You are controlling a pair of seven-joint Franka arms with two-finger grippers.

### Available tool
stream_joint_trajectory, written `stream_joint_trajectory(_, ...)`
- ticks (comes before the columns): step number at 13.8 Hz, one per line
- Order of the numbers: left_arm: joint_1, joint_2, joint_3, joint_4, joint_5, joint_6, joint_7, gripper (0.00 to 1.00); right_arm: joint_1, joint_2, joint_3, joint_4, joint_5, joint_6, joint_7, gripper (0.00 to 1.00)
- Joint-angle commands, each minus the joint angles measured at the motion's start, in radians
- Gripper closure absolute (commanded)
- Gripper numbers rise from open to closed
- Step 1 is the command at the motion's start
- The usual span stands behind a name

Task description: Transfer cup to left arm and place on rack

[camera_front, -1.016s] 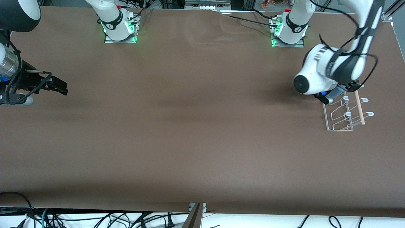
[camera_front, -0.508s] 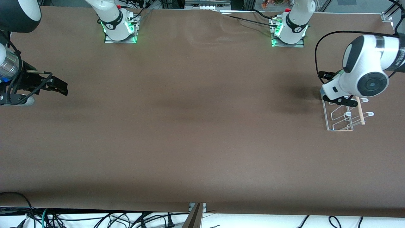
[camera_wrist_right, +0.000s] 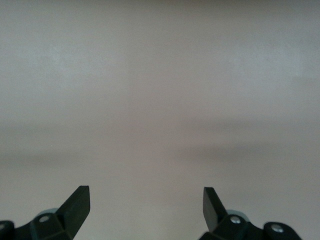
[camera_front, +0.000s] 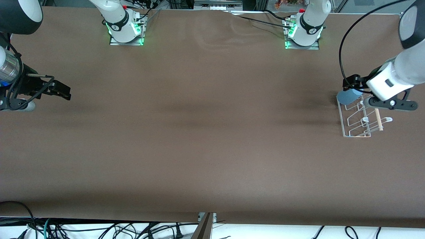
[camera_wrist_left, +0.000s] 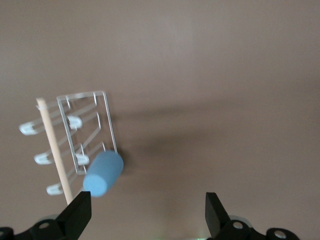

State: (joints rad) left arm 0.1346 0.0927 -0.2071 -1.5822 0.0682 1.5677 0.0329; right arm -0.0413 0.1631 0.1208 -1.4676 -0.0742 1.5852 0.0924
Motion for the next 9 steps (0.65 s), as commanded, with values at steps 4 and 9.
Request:
stream_joint_trajectory(4,-0.173,-0.129,0.19,-0.198,-0.071,0.201,-0.019,0.0,-0.014,-0.01,0.007,-0.013,0.002,0.01,-0.022,0.0)
stream_joint_trajectory(9,-0.165,-0.134,0.19,-0.21,-0.073,0.199,-0.014,0.0,-0.014,-0.01,0.007,-0.013,0.002,0.01,-0.022,0.0)
